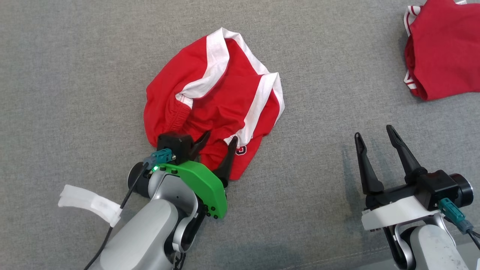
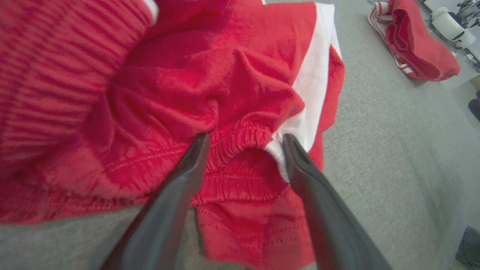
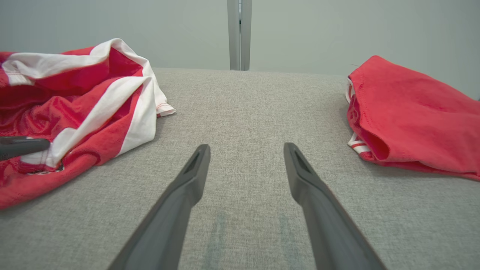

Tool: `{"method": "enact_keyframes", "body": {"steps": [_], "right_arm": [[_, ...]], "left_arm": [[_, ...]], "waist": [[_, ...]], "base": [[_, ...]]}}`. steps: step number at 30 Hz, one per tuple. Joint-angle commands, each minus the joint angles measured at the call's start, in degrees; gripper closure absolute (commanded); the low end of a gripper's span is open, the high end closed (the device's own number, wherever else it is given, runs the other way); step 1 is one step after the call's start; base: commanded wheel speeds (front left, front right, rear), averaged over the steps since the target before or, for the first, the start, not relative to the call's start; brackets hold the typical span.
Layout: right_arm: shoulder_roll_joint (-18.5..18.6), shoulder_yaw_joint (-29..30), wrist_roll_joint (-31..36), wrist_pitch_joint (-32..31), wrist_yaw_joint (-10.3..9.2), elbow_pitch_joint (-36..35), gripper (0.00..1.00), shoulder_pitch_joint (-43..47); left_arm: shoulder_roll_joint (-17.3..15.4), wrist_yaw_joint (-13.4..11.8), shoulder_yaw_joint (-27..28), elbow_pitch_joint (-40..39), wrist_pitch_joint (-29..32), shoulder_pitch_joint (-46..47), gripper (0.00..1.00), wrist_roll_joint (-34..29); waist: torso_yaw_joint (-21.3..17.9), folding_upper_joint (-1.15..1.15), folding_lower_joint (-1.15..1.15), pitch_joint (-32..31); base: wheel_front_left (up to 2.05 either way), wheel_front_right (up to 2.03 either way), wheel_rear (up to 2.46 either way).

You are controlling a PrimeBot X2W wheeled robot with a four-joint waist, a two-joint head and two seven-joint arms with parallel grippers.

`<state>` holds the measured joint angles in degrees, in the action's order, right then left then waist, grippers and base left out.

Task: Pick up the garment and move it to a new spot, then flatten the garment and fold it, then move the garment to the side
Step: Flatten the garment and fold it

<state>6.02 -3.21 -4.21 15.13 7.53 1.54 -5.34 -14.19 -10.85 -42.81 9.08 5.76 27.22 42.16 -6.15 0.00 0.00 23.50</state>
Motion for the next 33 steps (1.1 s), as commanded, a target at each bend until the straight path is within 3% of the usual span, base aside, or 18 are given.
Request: {"method": "enact_keyframes", "body": {"steps": [1,2,4,8,12,17,18,20,21,26,33], "right_arm": [[0.0,0.2,-0.4,0.0,-0.08,0.1,0.00,-0.6],[-0.1,0.2,-0.4,0.0,-0.08,0.1,0.00,-0.6],[-0.3,0.2,-0.5,0.0,-0.08,0.2,0.00,-0.8],[-0.4,0.3,-0.5,0.0,-0.08,0.4,0.00,-0.6],[-0.5,1.0,-0.6,0.0,-0.08,0.4,0.00,0.5],[-1.1,0.1,-0.9,0.0,-0.08,0.8,0.00,0.6],[-1.1,0.1,-0.9,0.0,-0.08,0.8,0.00,0.6],[-1.4,-0.8,-0.8,0.0,-0.08,1.2,0.00,0.1],[-1.5,-1.0,-0.8,0.0,-0.08,1.2,0.00,-0.1],[-1.6,-1.7,-1.0,0.0,-0.08,1.3,0.00,-1.1],[-0.7,-1.6,-0.5,0.0,-0.08,1.2,0.00,-0.9]], "left_arm": [[-0.2,0.7,-0.3,1.7,0.4,0.7,0.00,0.0],[-0.1,0.9,-0.6,3.0,0.4,0.9,0.43,-0.2],[-0.1,1.6,-1.2,5.7,0.3,1.3,1.00,-0.7],[0.2,3.3,-1.5,7.6,-0.8,2.8,1.00,-0.6],[-1.5,4.8,0.4,1.3,0.4,4.7,1.00,1.4],[-9.3,3.6,5.8,-10.4,6.3,6.6,1.00,4.3],[-9.3,3.6,5.8,-10.4,6.3,6.6,1.00,4.3],[-15.5,1.8,10.2,-13.8,10.1,7.7,1.00,6.0],[-16.9,1.3,11.6,-14.3,11.2,7.6,1.00,7.1],[-24.6,-0.3,17.0,-12.5,15.3,4.6,1.00,10.7],[-29.1,-1.6,20.8,-5.9,14.1,-1.7,1.00,12.8]], "waist": [[-0.2,0.00,0.00,0.2],[-0.3,0.00,0.00,0.2],[-0.3,0.00,0.00,0.3],[-0.1,0.00,0.00,-0.7],[0.5,0.00,0.00,-2.1],[1.0,0.00,0.00,-3.4],[1.0,0.00,0.00,-3.4],[1.0,0.00,0.00,-3.6],[0.9,0.00,0.00,-3.6],[0.3,0.00,0.00,-3.2],[0.6,0.00,0.00,-2.4]], "base": [[0.00,0.00,0.00],[0.00,0.00,0.00],[0.00,0.00,0.00],[0.00,0.00,0.00],[0.00,0.00,0.00],[0.00,0.00,0.00],[0.00,0.00,0.00],[0.00,0.00,0.00],[0.00,0.00,0.00],[0.00,0.00,0.00],[0.00,0.00,0.00]]}}
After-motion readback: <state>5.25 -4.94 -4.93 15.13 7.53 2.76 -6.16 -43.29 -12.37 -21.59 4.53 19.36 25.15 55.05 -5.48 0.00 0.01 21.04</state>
